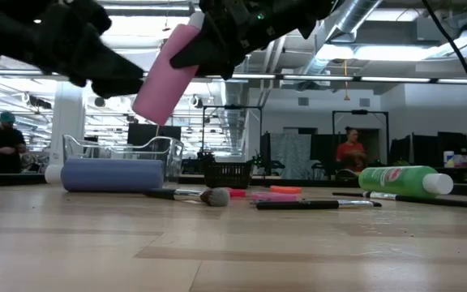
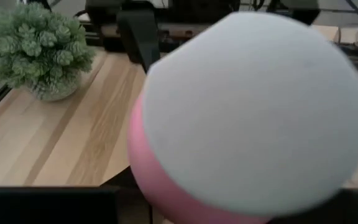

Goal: Pick & Place Paint Supplies
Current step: Put the pink paint bottle into the transparent bin

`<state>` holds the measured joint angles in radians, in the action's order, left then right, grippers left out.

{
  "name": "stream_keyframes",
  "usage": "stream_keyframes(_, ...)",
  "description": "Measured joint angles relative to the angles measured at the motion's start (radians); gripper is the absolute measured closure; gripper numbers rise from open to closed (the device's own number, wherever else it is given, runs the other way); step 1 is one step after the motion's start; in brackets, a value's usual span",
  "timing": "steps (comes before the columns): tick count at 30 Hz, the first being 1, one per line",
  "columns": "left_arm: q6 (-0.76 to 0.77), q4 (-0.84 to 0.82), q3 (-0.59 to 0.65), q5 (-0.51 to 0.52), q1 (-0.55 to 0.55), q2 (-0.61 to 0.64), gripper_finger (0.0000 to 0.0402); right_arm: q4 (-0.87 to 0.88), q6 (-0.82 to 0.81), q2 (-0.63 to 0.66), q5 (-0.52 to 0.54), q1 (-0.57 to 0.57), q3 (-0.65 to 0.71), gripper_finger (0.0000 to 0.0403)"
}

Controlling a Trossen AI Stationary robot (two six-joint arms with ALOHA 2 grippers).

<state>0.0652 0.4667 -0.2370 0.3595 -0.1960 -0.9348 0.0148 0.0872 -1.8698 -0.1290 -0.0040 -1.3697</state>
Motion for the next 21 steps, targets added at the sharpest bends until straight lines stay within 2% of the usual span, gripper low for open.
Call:
stream_keyframes(4, -0.023, 0.065, -0.041, -0.05, 0.021, -0.088, 0.011, 0.015, 0.0, 0.0, 0.0, 0.001, 0.0, 0.0272)
stream_keyframes(10, -0.034, 0.067, -0.11, -0.115, 0.055, -0.215, 0.011, 0.011, 0.002, 0.0, 0.0, 0.002, 0.0, 0.0272)
stream_keyframes(14, -0.034, 0.067, -0.147, -0.122, 0.072, -0.281, 0.0116, 0.025, 0.002, 0.0, 0.0, 0.001, 0.0, 0.0272)
stream_keyframes(17, -0.034, 0.079, -0.156, -0.126, 0.092, -0.309, 0.014, 0.068, 0.001, 0.0, 0.001, 0.001, 0.0, 0.0272)
stream_keyframes(21, -0.035, 0.107, -0.156, -0.13, 0.106, -0.329, 0.0203, 0.118, -0.001, 0.001, 0.009, 0.0, -0.001, 0.0273)
